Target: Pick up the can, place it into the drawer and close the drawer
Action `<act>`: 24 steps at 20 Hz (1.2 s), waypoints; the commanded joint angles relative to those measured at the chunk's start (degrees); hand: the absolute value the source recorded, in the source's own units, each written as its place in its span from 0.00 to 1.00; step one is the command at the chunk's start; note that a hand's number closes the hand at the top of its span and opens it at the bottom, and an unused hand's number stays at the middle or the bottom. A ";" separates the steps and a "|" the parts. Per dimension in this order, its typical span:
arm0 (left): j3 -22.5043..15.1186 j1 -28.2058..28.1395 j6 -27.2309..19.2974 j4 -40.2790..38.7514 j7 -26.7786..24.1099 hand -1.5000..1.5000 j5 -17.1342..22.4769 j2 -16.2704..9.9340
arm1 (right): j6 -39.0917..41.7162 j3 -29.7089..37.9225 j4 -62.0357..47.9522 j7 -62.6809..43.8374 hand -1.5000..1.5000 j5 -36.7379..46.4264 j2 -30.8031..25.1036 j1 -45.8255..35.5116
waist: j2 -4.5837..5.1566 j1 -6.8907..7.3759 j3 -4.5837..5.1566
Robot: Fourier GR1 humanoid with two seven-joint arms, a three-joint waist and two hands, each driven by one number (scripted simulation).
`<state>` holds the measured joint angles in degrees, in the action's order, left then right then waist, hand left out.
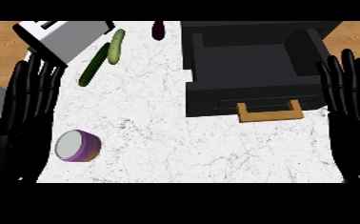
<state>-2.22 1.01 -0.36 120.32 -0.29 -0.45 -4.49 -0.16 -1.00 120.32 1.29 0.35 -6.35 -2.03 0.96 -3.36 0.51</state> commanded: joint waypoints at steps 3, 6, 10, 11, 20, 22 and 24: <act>2.82 -4.52 14.87 1.36 -2.67 0.00 15.91 -6.39 | 1.21 1.98 -1.40 1.16 0.00 -1.43 -0.40 3.64 | -1.00 3.63 -0.46; 5.39 -7.12 25.81 2.15 -3.46 0.00 27.08 -12.39 | 0.97 0.68 -0.68 -3.00 0.00 -2.67 0.17 1.53 | -1.07 4.60 -0.31; 9.78 -14.59 26.96 -5.55 3.09 0.00 24.31 -18.45 | -5.03 4.70 -1.46 -11.60 0.00 -0.87 1.91 9.26 | -1.02 3.65 -0.40; 12.21 -13.97 28.35 -4.96 4.68 0.00 27.31 -20.73 | -4.76 6.93 -2.04 -11.97 0.00 -1.46 0.59 9.03 | -1.02 3.64 -0.46; 24.77 -20.46 39.54 -5.49 6.61 0.00 40.70 -25.72 | 2.52 13.55 0.47 -5.72 0.00 -8.46 -1.43 17.96 | -1.09 3.43 -0.53; 26.81 -19.13 38.31 -3.26 10.47 0.00 44.61 -26.68 | 0.36 9.27 4.39 -9.34 0.00 -5.45 1.66 18.50 | -1.07 3.43 -0.53; 28.90 -20.83 40.86 -4.59 9.36 0.00 43.99 -25.82 | 4.99 16.51 -0.55 -5.44 0.00 -11.74 -1.97 18.14 | -1.07 3.50 -0.53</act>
<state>23.43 -18.28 37.97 115.31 8.02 41.81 -30.97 1.63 11.29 121.55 -6.30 -7.94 -6.77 14.98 -0.11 0.11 -0.01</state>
